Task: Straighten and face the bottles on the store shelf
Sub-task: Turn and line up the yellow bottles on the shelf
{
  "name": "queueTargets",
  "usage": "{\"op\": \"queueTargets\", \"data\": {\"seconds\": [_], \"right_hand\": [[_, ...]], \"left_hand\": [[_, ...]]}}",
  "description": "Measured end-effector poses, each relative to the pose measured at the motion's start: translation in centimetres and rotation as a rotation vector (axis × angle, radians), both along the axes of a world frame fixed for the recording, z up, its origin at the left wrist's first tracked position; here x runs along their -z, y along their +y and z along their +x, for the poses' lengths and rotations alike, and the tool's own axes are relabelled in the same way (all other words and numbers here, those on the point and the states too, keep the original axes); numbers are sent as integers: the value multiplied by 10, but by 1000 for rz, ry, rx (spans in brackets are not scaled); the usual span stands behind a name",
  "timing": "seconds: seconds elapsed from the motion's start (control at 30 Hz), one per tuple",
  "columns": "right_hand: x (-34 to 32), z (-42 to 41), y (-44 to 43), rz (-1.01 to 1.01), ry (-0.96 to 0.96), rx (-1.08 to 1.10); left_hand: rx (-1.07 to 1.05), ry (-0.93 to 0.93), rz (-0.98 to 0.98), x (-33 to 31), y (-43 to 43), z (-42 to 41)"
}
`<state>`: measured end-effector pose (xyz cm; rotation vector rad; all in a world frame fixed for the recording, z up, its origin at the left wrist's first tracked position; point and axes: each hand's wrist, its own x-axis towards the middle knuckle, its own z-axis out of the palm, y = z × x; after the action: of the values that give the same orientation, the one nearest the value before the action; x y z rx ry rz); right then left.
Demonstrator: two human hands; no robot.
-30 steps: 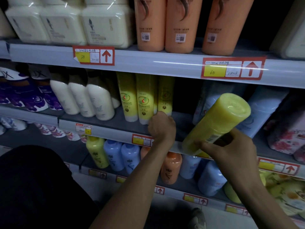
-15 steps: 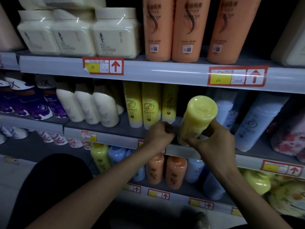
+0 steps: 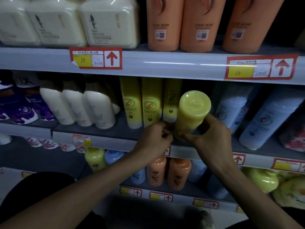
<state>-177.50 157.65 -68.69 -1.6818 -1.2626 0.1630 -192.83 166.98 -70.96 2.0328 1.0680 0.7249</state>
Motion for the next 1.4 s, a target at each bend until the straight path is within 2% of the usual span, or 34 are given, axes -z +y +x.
{"op": "queueTargets", "data": {"seconds": [0.3, 0.43, 0.6, 0.73, 0.87, 1.0, 1.07, 1.27, 1.4], "right_hand": [[0, -14, 17, -21, 69, 82], [3, -24, 25, -13, 141, 110], [6, -31, 26, -28, 102, 132], [7, -25, 24, -140, 152, 42], [8, -26, 17, -124, 156, -6], [13, -20, 11, -143, 320, -105], [14, -19, 8, -142, 311, -135], [12, -17, 9, -138, 313, -125], [14, -21, 9, -142, 383, -114]], "left_hand": [[1, -200, -129, -4, -7, -8], [-52, -235, -199, -7, -11, -10], [-86, -263, -250, -10, -15, -12], [-131, -325, -334, -11, -20, -13], [-154, -353, -389, -9, -30, -9], [-109, -354, -424, -14, -32, -7], [-84, -328, -422, -19, -29, -6], [-46, -349, -469, -27, -25, -1], [-62, -398, -471, -32, -21, 2]]}}
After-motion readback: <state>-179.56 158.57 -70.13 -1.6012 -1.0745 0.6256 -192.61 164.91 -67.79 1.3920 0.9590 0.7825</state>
